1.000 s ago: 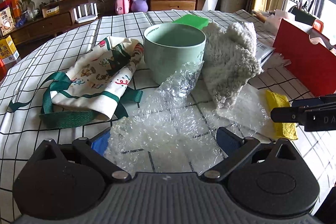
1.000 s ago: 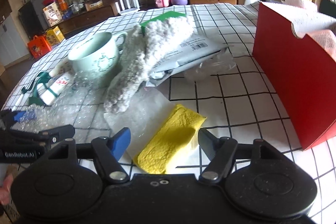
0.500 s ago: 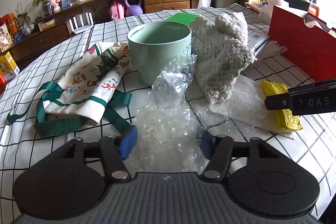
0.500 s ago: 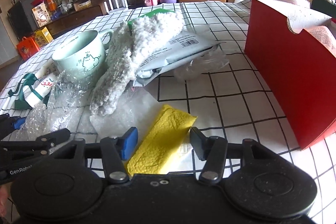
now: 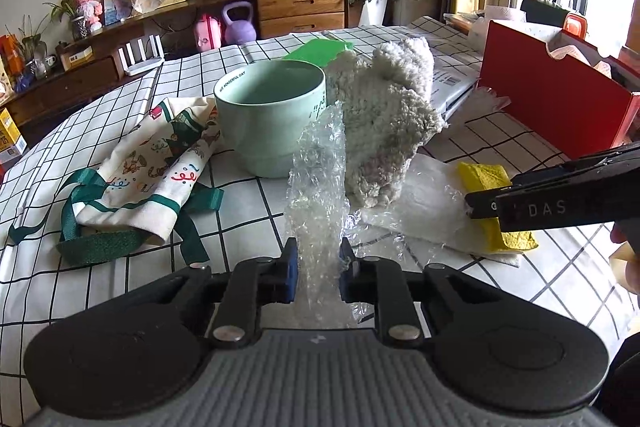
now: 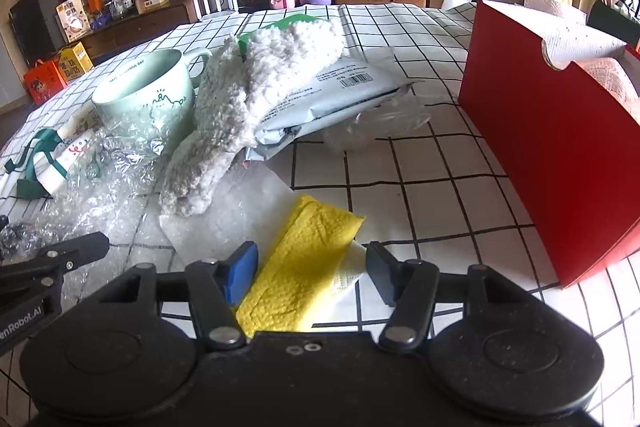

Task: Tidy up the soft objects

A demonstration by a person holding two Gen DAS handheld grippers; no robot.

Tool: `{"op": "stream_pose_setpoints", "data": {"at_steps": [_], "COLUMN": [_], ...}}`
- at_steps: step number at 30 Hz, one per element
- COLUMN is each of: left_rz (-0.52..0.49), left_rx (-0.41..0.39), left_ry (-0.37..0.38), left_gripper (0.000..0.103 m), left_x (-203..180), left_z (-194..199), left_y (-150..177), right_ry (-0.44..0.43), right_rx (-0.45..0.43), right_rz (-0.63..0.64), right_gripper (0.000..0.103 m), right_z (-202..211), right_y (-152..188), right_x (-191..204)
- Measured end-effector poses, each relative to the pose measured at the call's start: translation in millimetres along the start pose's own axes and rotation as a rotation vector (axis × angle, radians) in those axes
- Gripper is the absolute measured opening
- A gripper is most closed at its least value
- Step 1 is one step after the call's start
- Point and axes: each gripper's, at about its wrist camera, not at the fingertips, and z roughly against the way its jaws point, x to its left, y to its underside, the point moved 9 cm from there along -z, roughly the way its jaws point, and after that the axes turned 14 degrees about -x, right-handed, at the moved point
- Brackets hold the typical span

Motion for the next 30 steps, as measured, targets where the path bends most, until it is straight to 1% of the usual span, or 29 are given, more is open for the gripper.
{"op": "stream_pose_setpoints", "data": {"at_steps": [2, 6, 10, 15, 19, 24, 30], "left_rz": [0.006, 0.021, 0.042, 0.07, 0.091, 0.11, 0.129], "left_rx": [-0.002, -0.004, -0.01, -0.029, -0.052, -0.084, -0.094], "left_ry": [0.001, -0.003, -0.002, -0.008, 0.002, 0.017, 0.053], "left_gripper": [0.018, 0.017, 0.016, 0.015, 0.015, 0.015, 0.015], "left_x": [-1, 0, 3, 9, 10, 6, -9], "left_z": [3, 8, 16, 32, 49, 71, 91], "left_y": [-1, -3, -8, -19, -31, -46, -65], "right_ry": [-0.024, -0.035, -0.04, -0.058, -0.084, -0.115, -0.131], "right_rx": [0.001, 0.005, -0.012, -0.043, -0.062, -0.087, -0.138], "right_rz": [-0.022, -0.052, -0.071, -0.101, -0.123, -0.139, -0.136], "right_gripper": [0.046, 0.042, 0.042, 0.042, 0.041, 0.042, 0.042], "right_z": [1, 5, 17, 42, 63, 92, 126], "right_y": [-1, -1, -4, -11, -18, -27, -44], "right_x": [1, -3, -10, -18, -21, -25, -35]}}
